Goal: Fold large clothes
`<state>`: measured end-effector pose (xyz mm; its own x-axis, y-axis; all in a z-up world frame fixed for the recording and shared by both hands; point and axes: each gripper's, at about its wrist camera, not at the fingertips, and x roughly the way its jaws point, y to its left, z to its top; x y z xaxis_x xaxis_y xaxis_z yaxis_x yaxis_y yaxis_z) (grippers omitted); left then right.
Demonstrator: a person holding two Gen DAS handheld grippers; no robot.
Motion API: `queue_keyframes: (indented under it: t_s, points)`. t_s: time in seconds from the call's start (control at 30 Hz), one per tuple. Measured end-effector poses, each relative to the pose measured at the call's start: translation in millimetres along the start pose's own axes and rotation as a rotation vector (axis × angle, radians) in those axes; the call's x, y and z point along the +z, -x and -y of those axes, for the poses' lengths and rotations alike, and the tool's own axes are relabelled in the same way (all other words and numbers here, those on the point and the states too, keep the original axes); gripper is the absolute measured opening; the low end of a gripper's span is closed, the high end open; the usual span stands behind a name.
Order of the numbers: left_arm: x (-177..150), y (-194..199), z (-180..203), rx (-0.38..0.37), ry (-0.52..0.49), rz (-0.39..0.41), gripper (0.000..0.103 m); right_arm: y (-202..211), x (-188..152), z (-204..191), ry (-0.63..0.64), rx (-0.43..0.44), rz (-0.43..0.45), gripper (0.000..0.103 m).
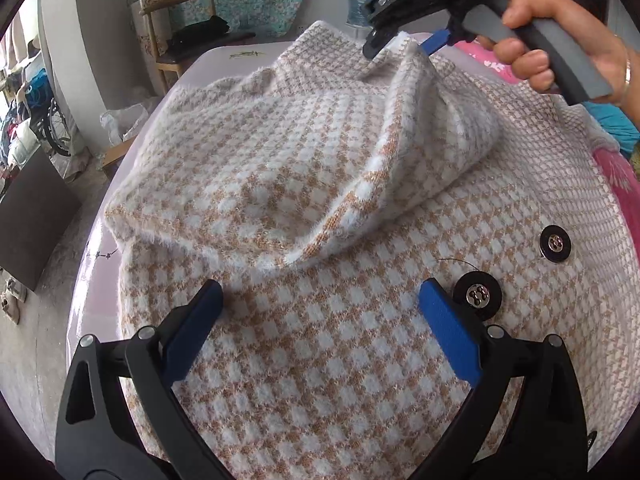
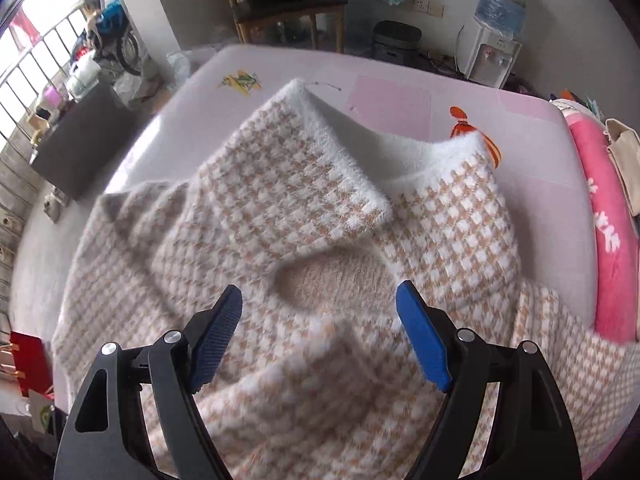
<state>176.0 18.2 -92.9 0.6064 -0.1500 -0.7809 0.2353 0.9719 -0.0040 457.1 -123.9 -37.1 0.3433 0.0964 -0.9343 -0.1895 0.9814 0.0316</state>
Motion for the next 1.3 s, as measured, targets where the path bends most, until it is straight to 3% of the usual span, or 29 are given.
queue_keyframes:
  t_s: [0.1, 0.2, 0.33, 0.47, 0.57, 0.63, 0.73, 0.8, 0.97, 1.17, 1.23, 1.3]
  points:
    - [-0.9, 1.6, -3.2, -0.019, 0.009, 0.005, 0.095, -27.7, -2.1, -0.2, 0.038, -0.068, -0.124, 0.077]
    - [-1.2, 5.2, -10.1, -0.068, 0.037, 0.013, 0.095, 0.6, -28.7, 1.2, 0.091, -0.092, -0.096, 0.072]
    - [0.8, 8.0, -21.5, -0.144, 0.091, 0.019, 0.095, 67.2, -91.3, 11.5, 0.121, -0.114, -0.005, 0.072]
    - [0.8, 9.7, -26.8, -0.187, 0.098, 0.014, 0.095, 102.1, -162.9, 28.9, 0.047, -0.049, -0.011, 0.072]
    - [-1.8, 15.0, -25.6, -0.193, 0.076, 0.006, 0.095, 98.7, -213.5, 49.8, -0.072, 0.112, -0.087, 0.072]
    - [-4.2, 21.7, -24.9, -0.201, 0.055, 0.025, 0.095, 97.7, -229.4, 62.1, -0.144, 0.192, -0.075, 0.072]
    - [-6.0, 31.1, -26.9, -0.209, 0.048, 0.05, 0.095, 101.6, -235.7, 86.6, -0.278, 0.3, -0.01, 0.072]
    - [-5.1, 33.8, -30.3, -0.176, 0.06, 0.061, 0.095, 94.7, -231.6, 98.7, -0.352, 0.355, 0.003, 0.072]
    - [-3.1, 23.4, -46.3, -0.06, 0.14, 0.019, 0.095, 66.5, -216.9, 106.3, -0.43, 0.387, -0.046, 0.058]
    - [-6.7, 16.4, -53.2, -0.034, 0.162, 0.006, 0.095, 49.0, -217.4, 96.1, -0.423, 0.403, -0.08, 0.044]
    - [-7.3, 17.0, -51.5, -0.011, 0.159, 0.02, 0.095, 47.3, -219.5, 92.1, -0.416, 0.4, -0.079, 0.02]
    - [-7.3, 17.3, -52.6, 0.018, 0.169, 0.035, 0.095, 51.7, -215.3, 85.1, -0.382, 0.378, -0.066, 0.012]
